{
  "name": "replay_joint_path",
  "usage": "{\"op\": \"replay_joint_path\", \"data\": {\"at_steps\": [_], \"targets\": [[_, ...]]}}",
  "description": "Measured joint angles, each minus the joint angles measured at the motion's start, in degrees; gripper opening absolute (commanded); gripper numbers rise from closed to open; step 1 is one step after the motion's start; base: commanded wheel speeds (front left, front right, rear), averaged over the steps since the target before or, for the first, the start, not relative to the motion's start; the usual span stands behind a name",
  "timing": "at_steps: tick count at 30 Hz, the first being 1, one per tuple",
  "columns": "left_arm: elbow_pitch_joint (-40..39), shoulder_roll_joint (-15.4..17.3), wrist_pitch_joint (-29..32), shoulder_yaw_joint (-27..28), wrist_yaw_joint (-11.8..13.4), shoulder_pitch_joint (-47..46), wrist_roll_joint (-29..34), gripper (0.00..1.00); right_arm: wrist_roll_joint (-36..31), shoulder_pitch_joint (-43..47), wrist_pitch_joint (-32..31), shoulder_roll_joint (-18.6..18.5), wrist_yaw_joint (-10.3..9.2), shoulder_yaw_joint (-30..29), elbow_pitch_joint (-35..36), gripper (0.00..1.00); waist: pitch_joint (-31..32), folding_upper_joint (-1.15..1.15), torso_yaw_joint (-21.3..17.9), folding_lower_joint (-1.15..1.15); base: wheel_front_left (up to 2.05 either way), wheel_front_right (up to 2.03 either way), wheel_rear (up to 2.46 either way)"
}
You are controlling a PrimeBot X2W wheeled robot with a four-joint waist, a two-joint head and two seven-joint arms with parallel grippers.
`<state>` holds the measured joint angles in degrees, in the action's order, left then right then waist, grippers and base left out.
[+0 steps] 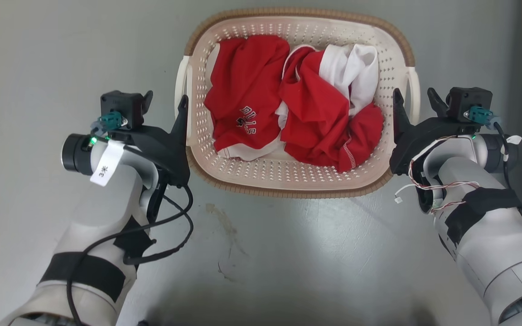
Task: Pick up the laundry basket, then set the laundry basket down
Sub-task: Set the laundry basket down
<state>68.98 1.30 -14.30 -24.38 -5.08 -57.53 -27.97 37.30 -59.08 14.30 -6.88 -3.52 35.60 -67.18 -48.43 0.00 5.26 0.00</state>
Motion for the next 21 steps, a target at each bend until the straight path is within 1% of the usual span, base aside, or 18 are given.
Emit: {"op": "replay_joint_path", "data": {"at_steps": [15,21], "targets": [[-3.88,0.04,-0.01,1.34,1.19,5.14,-1.24,1.00,-1.09,4.20,0.00,0.46,-0.03,-1.24,2.87,1.00,5.68,0.00,-0.85,0.00,0.00,0.00,0.00],[-5.17,0.08,-0.01,2.09,2.13,7.55,-1.37,1.00,-1.64,6.49,0.00,0.57,-0.08,-1.78,4.25,1.00,8.56,0.00,-1.06,0.00,0.00,0.00,0.00]]}}
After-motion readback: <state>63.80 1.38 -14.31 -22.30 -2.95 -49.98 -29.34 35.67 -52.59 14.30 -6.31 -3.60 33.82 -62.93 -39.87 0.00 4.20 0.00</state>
